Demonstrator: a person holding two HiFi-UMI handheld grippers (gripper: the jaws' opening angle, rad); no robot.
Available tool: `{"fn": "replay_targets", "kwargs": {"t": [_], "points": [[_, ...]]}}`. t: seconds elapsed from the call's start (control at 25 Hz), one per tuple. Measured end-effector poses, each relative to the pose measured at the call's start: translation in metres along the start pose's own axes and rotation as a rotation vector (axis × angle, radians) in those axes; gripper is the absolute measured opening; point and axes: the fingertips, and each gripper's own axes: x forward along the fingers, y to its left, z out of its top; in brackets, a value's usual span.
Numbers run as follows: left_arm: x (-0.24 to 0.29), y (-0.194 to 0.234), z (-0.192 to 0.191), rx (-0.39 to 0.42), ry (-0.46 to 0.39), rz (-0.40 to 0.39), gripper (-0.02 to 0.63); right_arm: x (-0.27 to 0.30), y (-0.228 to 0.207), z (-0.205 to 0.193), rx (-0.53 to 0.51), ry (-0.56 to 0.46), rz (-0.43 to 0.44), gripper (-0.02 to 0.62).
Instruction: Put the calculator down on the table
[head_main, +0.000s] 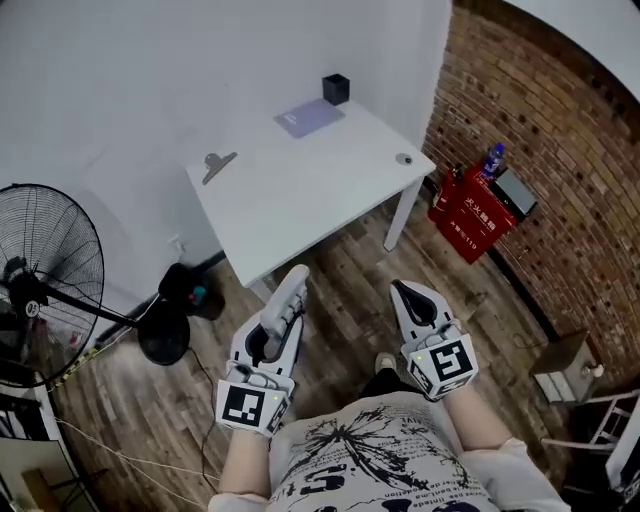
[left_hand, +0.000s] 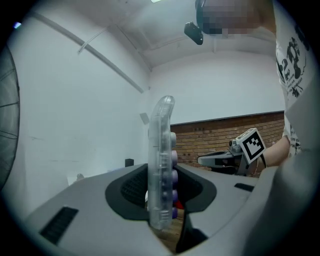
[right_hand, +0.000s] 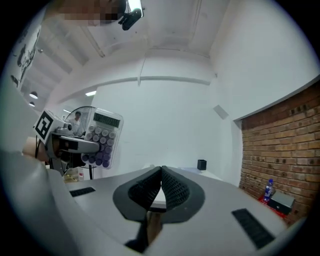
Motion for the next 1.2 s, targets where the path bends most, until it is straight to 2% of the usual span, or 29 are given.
{"fn": "replay_targets", "kwargs": {"t": [0.24, 0.48, 0.8, 0.92, 1.2], "points": [[0.105, -0.002, 0.016, -0.022, -0.012, 0.144, 0.140, 0.065, -0.102, 0.008, -0.022, 0.004, 0.147, 0.015], [0.175, 0.017, 0.007, -0.084, 0.024, 0.246, 0.140, 0.126, -0.156, 0.001, -0.043, 0.034, 0.272, 0.015], [0.244, 0.087, -0.023, -0.154, 0.092, 0.303, 0.140, 0.236, -0.177, -0.013, -0.034, 0.064, 0.371, 0.015], [0.275, 0.125, -0.035, -0.179, 0.116, 0.303, 0.140, 0.285, -0.179, -0.014, -0.065, 0.070, 0.397, 0.014], [0.339, 0.222, -0.081, -0.250, 0.195, 0.312, 0.140, 0.404, -0.181, -0.028, -0.054, 0.123, 0.430, 0.014]]}}
